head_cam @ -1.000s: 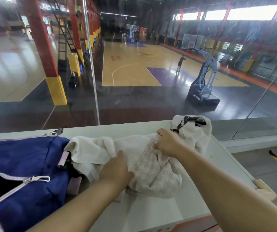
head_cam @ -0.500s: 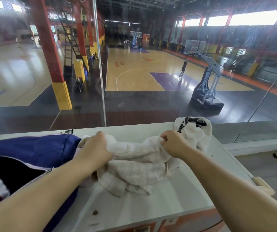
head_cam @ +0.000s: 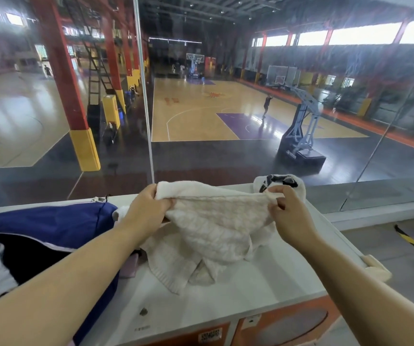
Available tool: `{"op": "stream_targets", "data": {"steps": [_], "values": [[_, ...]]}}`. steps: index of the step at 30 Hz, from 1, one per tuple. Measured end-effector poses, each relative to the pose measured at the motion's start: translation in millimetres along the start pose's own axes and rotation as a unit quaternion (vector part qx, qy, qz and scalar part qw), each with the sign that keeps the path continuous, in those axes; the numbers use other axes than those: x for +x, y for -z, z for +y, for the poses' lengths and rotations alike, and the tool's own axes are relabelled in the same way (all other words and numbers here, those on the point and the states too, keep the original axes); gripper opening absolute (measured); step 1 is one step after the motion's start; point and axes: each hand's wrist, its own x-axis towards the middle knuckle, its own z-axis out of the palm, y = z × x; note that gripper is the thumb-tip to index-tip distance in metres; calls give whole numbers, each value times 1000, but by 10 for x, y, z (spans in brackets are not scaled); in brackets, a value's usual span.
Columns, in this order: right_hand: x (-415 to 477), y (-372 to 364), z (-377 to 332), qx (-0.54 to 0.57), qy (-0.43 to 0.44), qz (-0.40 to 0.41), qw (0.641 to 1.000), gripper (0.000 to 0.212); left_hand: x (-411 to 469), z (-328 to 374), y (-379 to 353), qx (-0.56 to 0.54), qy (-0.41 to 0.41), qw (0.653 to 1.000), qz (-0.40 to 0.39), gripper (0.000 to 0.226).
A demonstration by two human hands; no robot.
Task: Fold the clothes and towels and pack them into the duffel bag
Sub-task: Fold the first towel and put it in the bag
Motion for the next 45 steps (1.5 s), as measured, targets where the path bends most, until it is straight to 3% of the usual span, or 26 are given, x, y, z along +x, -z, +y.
{"op": "stream_targets", "data": {"steps": [4,6,11,17,22,27,30,34,38,40,42,45], "values": [[8,118,-51,-3,25,26,999,33,-53,194,-63,-108,-6,994,1,16],[22,157,-115,-12,26,48,998,32,-89,275,-60,-112,-1,994,-10,17],[102,260,-285,-71,49,107,990,33,-90,446,95,-34,-8,999,-36,21],[175,430,-641,-44,66,129,988,34,-168,820,401,1,-23,999,-37,38],[261,643,-986,-25,103,178,978,38,-92,1156,698,199,-114,971,70,60],[366,722,-1194,-50,117,182,975,37,-25,1257,850,215,-124,967,53,46],[331,683,-1174,-56,110,171,977,35,-49,1106,810,174,-119,977,45,32],[241,641,-1065,-56,93,164,980,35,-66,910,767,-18,-44,998,47,22],[147,648,-916,-48,71,156,984,36,-143,847,703,-245,55,968,-20,16],[95,669,-842,-55,67,151,985,36,-167,814,688,-276,72,958,-38,16],[46,693,-777,-65,63,147,985,35,-174,761,675,-210,70,975,-36,16],[-6,727,-689,-78,53,146,985,33,-193,665,700,-24,39,999,-19,32]]}}
